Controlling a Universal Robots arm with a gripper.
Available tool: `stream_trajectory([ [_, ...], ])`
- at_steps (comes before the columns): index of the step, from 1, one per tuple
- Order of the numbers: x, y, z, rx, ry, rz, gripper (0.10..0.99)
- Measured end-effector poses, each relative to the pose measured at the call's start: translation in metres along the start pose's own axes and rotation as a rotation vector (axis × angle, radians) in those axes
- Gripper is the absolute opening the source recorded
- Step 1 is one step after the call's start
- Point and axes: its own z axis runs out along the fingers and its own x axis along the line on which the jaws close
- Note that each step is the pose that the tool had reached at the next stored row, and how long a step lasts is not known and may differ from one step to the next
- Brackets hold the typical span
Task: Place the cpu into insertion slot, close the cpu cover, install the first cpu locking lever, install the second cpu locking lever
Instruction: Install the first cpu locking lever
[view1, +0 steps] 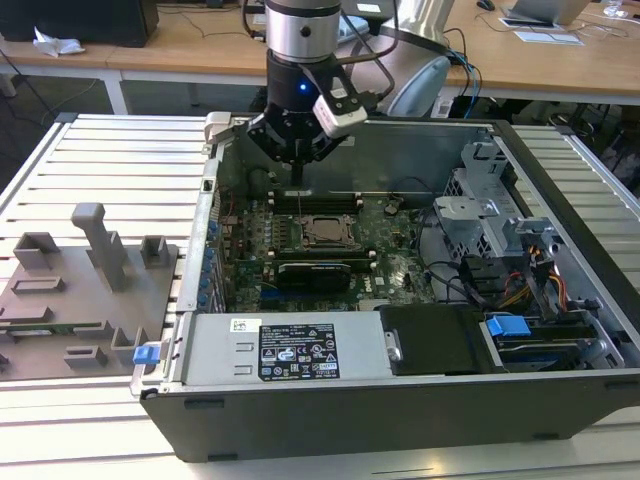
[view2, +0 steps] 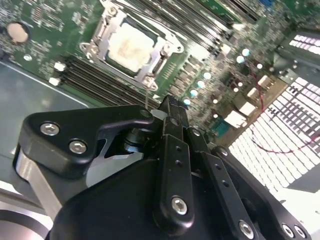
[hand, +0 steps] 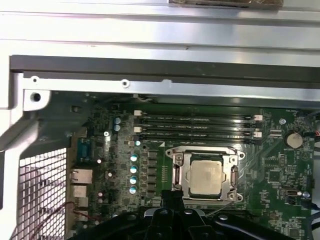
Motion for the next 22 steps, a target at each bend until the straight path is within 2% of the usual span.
stream_trajectory([
  [10,0.024,0.001,0.0006,0.0,-0.0015,0.001,0.106],
  [17,0.0272,0.0011,0.001,0.0,-0.0017,0.001,0.106],
  [22,0.029,0.0011,0.0043,0.0,-0.0016,0.001,0.106],
])
